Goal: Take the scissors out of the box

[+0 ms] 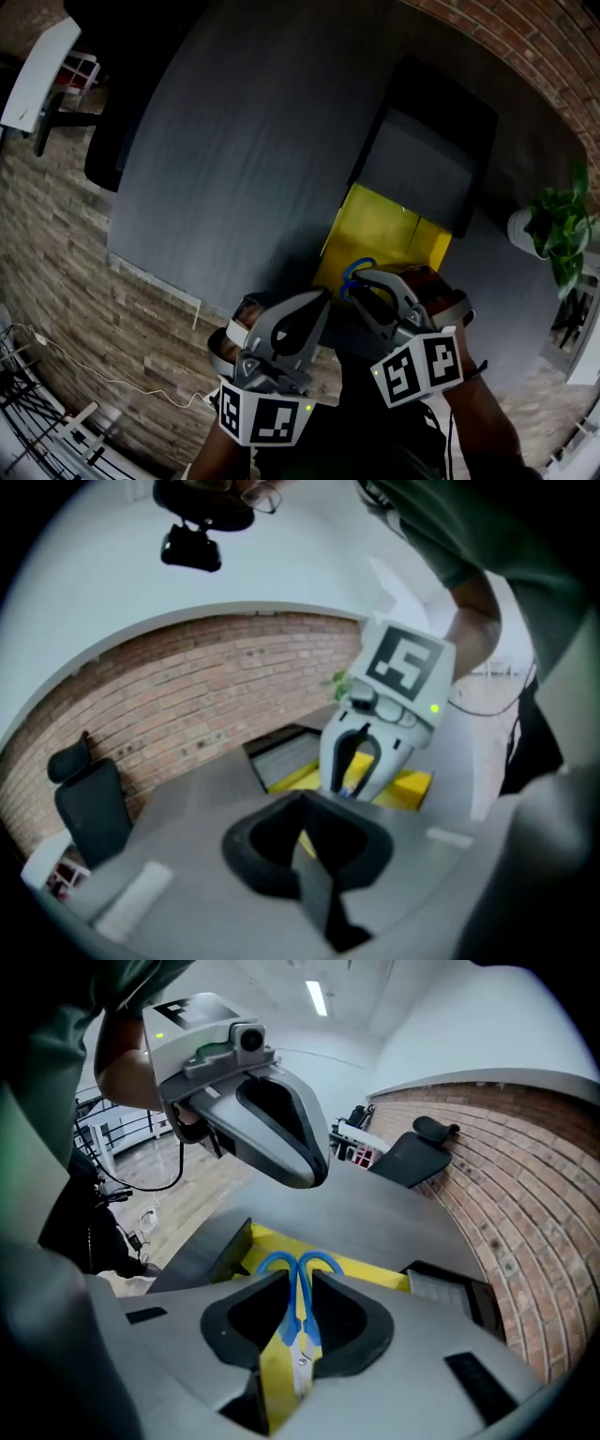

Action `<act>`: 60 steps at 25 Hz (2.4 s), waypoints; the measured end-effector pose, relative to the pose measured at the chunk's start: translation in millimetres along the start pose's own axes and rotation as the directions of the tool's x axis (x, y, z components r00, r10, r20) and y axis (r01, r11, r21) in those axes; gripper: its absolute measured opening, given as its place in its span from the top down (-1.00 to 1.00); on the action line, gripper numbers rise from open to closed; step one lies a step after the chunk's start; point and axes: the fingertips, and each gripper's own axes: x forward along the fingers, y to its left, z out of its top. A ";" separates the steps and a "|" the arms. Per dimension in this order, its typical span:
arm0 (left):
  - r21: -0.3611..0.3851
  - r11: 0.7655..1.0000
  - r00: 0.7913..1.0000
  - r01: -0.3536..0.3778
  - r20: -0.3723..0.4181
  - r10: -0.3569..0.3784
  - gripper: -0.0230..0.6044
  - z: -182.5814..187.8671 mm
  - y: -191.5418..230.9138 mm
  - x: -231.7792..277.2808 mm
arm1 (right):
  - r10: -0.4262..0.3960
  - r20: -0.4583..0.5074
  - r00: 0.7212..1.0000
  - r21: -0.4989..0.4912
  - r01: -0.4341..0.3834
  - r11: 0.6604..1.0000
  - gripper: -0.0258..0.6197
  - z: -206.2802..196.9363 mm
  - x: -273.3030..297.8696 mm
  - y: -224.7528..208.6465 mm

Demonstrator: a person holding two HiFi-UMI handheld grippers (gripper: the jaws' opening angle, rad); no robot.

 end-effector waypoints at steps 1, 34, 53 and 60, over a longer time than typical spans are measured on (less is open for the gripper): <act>0.007 1.000 1.000 0.002 0.003 -0.002 0.93 4.1 -0.5 -1.6 | -0.019 0.008 1.000 0.006 0.019 1.000 0.68 2.3 -5.5 -1.9; 0.292 0.956 0.994 -0.004 0.105 -0.028 0.93 125.3 2.3 -71.4 | -0.386 0.098 0.917 0.168 0.367 0.915 0.69 51.3 -167.8 -24.0; 0.382 0.918 0.971 0.111 0.155 -0.182 0.93 172.0 -57.7 -46.4 | -0.538 -0.018 0.843 0.316 0.515 0.797 0.69 -14.0 -239.6 -4.2; 0.407 0.894 0.953 0.187 0.146 -0.265 0.93 177.5 -84.2 -15.9 | -0.551 -0.088 0.830 0.382 0.539 0.751 0.69 -57.4 -246.6 6.7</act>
